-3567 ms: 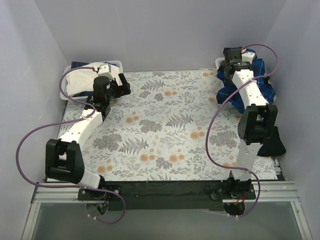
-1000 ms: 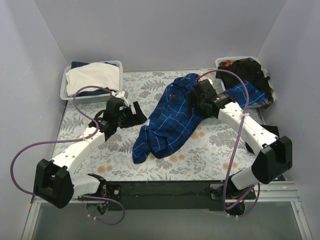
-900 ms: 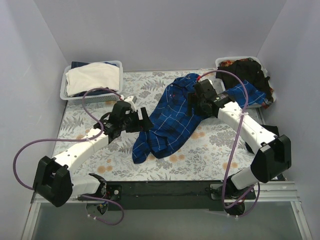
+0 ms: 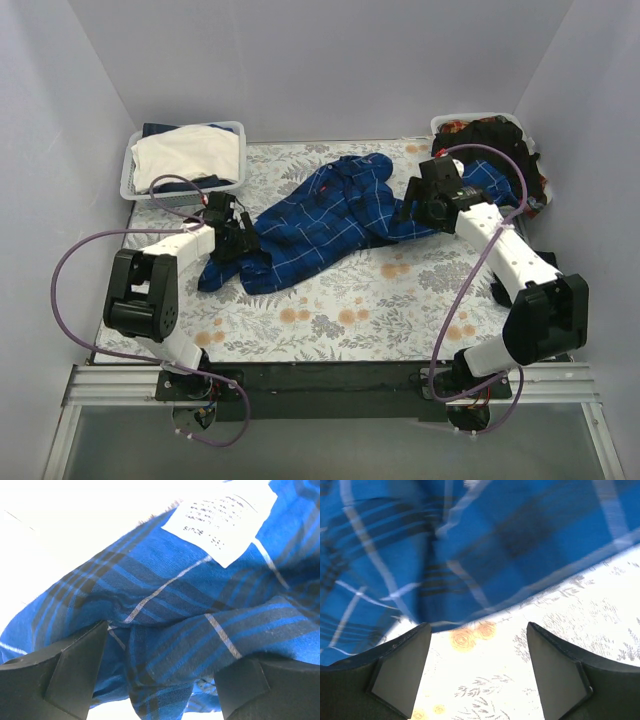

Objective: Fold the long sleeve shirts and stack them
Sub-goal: Flatten the shirt out

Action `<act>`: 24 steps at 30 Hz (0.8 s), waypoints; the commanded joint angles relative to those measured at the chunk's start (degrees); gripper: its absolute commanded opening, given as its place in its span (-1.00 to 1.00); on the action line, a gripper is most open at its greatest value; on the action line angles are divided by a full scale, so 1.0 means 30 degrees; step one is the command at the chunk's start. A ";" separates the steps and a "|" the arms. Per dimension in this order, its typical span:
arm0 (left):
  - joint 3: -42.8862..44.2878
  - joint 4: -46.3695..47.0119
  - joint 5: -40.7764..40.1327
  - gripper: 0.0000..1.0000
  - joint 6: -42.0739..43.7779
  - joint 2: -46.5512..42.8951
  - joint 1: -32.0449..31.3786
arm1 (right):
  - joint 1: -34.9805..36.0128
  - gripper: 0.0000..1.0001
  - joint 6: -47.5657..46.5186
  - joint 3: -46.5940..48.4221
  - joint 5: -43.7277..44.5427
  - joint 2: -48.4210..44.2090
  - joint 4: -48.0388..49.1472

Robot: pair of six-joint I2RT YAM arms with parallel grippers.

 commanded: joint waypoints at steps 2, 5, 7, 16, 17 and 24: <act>0.1810 -0.1888 -0.0932 0.60 0.0743 0.1652 0.0751 | -0.0853 0.75 0.1563 -0.1165 0.0530 -0.1413 0.0662; 0.2546 -0.2734 -0.0667 0.64 0.0567 0.1214 0.0752 | -0.1614 0.76 0.1592 -0.1225 0.0355 -0.0744 0.0547; 0.3132 -0.3381 -0.0871 0.68 0.0537 0.0311 0.0723 | -0.2259 0.76 0.1883 -0.1342 -0.0140 -0.0331 0.0546; 0.2404 -0.6108 -0.0785 0.82 -0.0749 -0.5580 0.0752 | -0.3725 0.77 0.2383 -0.0847 -0.1198 0.3739 0.1981; 0.2228 -0.6428 -0.0668 0.82 -0.0868 -0.6222 0.0723 | -0.3812 0.78 0.2441 -0.0699 -0.1169 0.4526 0.2301; 0.1434 -0.6695 -0.0461 0.83 -0.1132 -0.7517 0.0751 | -0.3814 0.72 0.2559 0.0532 -0.1578 0.7432 0.3562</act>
